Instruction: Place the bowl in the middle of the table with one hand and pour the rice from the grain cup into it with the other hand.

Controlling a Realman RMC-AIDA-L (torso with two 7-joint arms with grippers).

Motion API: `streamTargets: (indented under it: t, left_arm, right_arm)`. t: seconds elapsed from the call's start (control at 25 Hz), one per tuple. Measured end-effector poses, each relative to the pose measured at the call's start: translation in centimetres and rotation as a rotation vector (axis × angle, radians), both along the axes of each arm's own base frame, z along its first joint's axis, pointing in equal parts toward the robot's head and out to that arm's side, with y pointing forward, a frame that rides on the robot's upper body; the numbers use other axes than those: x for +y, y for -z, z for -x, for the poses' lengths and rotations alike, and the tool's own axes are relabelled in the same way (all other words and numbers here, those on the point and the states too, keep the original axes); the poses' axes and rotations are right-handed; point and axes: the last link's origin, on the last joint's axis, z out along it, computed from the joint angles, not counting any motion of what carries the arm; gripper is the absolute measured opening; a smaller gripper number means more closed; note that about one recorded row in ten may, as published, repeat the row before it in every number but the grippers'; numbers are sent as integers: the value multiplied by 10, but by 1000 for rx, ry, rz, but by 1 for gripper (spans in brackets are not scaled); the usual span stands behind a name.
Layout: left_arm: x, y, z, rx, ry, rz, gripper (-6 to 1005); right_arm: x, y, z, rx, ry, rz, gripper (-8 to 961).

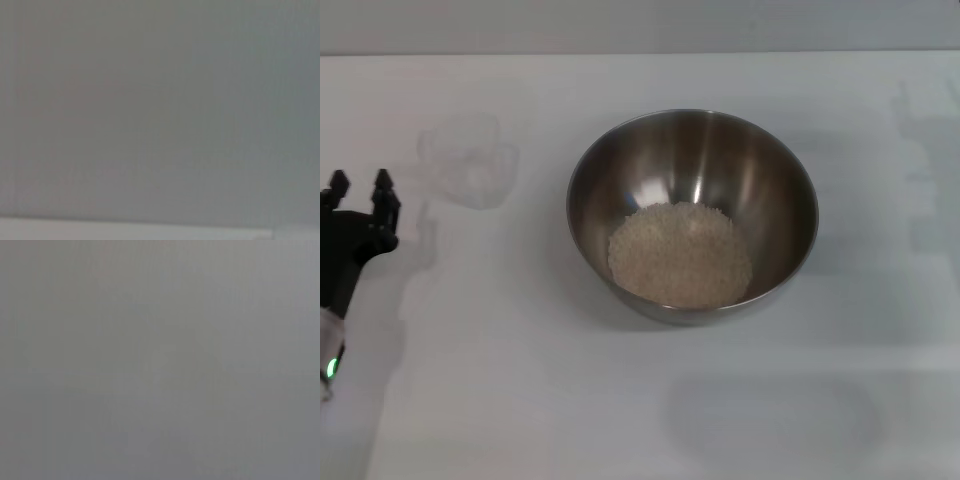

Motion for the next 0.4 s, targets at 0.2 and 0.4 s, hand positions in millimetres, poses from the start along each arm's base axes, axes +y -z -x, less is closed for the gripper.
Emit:
streamTargets:
  t: [0.2,0.4]
  left_arm:
    - [-24,-18,0,-31,159,-80,466]
    - [-27,-31,-1,-78,222,-124,466]
  right_arm:
    - [-6,-3,-5,60,-5,-9,633]
    - [-16,-6,-13,166,-41,-15,633]
